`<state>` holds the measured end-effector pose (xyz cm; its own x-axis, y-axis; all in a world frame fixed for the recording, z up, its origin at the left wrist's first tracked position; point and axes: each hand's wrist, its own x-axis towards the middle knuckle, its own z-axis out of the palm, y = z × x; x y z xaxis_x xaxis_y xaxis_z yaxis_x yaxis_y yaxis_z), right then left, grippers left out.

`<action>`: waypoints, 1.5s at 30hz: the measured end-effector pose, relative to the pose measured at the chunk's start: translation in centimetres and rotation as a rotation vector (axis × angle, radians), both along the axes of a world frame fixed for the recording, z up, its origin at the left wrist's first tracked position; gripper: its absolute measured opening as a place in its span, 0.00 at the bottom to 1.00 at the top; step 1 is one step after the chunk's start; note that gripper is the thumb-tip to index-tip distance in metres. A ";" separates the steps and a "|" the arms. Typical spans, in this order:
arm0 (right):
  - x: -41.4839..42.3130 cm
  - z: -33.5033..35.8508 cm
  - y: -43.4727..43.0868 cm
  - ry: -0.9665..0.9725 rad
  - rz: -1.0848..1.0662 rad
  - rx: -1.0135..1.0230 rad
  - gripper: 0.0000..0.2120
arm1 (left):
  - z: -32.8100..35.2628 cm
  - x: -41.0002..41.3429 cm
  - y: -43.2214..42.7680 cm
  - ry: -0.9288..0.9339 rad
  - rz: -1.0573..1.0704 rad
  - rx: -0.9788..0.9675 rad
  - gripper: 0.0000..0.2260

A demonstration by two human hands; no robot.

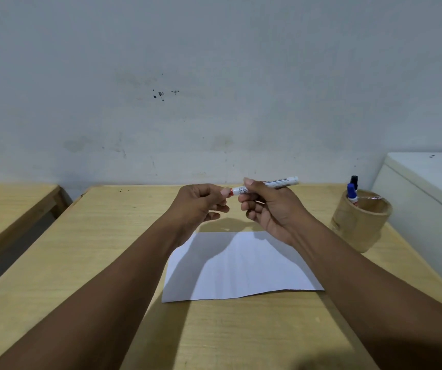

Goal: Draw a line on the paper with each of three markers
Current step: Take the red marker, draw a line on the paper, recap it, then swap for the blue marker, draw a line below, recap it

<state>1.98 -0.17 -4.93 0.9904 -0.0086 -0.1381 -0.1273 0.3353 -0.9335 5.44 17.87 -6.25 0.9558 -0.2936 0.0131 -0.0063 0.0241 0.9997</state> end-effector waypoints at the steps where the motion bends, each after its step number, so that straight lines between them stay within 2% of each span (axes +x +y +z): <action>1: -0.2 0.5 -0.4 0.011 0.005 -0.020 0.11 | 0.5 -0.1 -0.5 -0.019 0.020 -0.014 0.06; 3: -0.9 1.8 -1.6 0.048 0.037 -0.108 0.14 | 1.8 -0.1 -1.6 -0.055 0.051 -0.036 0.05; 6: -3.1 3.8 -5.2 0.130 0.153 -0.380 0.19 | 4.2 -0.2 -3.3 -0.099 0.043 -0.041 0.04; 9: -6.1 5.9 -10.3 0.179 0.163 -0.642 0.13 | 6.2 -0.4 -5.1 -0.148 0.003 -0.016 0.04; 12: -8.1 7.4 -15.3 0.116 -0.160 -0.827 0.08 | 7.8 -0.9 -7.8 -0.210 -0.022 0.010 0.04; 15: -9.2 7.3 -18.9 0.046 -0.486 -0.897 0.06 | 8.9 -1.8 -11.4 -0.301 -0.058 0.071 0.04; 17: -9.4 6.3 -20.0 0.055 -0.472 -0.945 0.15 | 9.1 -2.4 -13.7 -0.376 -0.084 0.139 0.04; 20: -9.4 4.2 -20.2 0.115 -0.258 -1.039 0.36 | 8.8 -3.0 -16.6 -0.473 -0.101 0.262 0.06; 22: -9.2 3.0 -20.0 0.095 -0.191 -1.039 0.39 | 8.4 -3.0 -17.9 -0.532 -0.100 0.350 0.06; 25: -8.5 1.6 -19.8 0.002 -0.207 -1.061 0.31 | 7.8 -3.2 -19.3 -0.602 -0.116 0.447 0.05; 26: -8.3 1.2 -19.8 -0.014 -0.224 -1.068 0.31 | 7.7 -3.3 -19.6 -0.618 -0.119 0.467 0.05; 30: -7.7 0.0 -20.6 -0.010 -0.283 -1.048 0.42 | 8.6 -3.2 -19.8 -0.661 -0.095 0.483 0.05; 38: -7.0 -0.4 -21.1 -0.015 -0.287 -0.994 0.39 | 10.1 -1.5 -18.2 -0.659 -0.039 0.494 0.06; 45: -6.7 -0.3 -21.0 -0.020 -0.277 -1.021 0.40 | 7.6 -1.9 -19.7 -0.717 -0.172 0.653 0.07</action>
<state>-4.68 -21.21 -5.21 0.9380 -0.3377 0.0781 -0.1483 -0.5946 -0.7902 3.56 -1.81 1.39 0.7285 -0.5835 0.3590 -0.6646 -0.4745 0.5772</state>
